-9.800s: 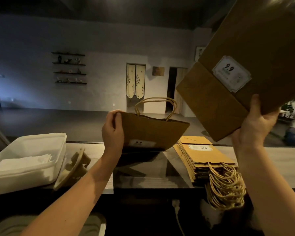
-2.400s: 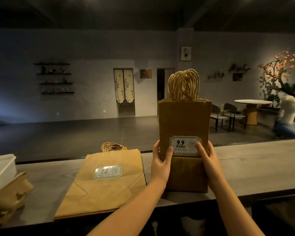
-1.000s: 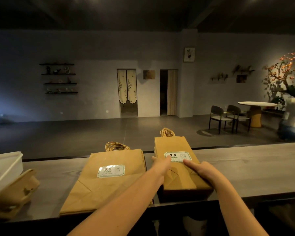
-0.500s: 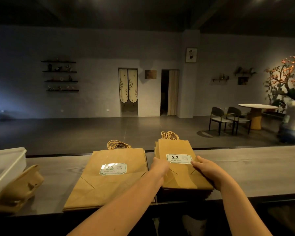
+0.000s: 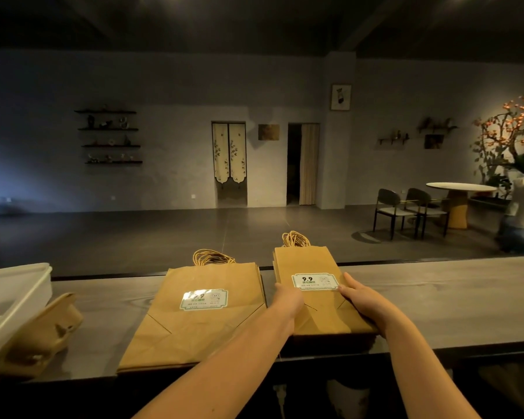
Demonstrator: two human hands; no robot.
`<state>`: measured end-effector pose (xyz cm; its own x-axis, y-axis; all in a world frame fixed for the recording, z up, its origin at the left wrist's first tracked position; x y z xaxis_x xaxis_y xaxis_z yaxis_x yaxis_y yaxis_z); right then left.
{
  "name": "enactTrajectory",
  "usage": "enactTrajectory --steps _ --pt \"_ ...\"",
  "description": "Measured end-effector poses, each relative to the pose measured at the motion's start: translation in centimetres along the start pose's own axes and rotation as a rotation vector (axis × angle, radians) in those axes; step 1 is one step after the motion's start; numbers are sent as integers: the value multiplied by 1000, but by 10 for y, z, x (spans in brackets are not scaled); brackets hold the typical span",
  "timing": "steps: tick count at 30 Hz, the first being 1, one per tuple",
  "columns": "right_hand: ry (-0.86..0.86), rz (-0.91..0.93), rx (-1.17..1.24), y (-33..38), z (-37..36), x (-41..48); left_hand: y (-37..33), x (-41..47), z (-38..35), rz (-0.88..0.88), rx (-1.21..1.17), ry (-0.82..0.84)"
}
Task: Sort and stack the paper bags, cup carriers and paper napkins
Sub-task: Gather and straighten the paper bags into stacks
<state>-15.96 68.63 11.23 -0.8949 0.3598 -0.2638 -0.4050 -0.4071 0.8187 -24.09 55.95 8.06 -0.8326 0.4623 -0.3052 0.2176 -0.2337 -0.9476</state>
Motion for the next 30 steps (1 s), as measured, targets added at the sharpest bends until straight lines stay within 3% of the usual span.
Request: enactTrajectory --steps 4,7,9,11,15,18,23,30 --pt "-13 -12 54 -1 3 -4 -6 -13 2 8 -8 2" --pt "-141 51 -25 11 13 -15 -26 -31 18 -73 18 -1" --pt "-270 180 -171 36 15 -29 -46 -38 52 -190 181 -91" --pt "-281 335 -271 68 -1 -43 -57 -41 94 -250 326 -219" --pt "-160 477 -579 108 -61 -50 -27 -41 185 -58 570 -463" --pt "-123 388 -786 104 -88 -38 5 -46 212 79 579 -415" --pt "-61 205 -1018 82 -101 -25 10 -45 219 136 629 -371" --pt "-99 186 -1048 76 -98 -24 4 -48 220 137 609 -409"
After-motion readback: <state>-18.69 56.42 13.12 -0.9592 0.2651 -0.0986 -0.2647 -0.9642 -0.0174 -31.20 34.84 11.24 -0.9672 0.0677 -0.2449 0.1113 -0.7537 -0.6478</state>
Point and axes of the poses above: each hand's wrist, its own x-axis towards the middle knuckle, its own z-axis out of the back of the hand, y = z × x, the point moved 6 cm from there along x, towards the middle knuckle, and after that the axes turned 8 degrees about y, right-handed, at the moved point
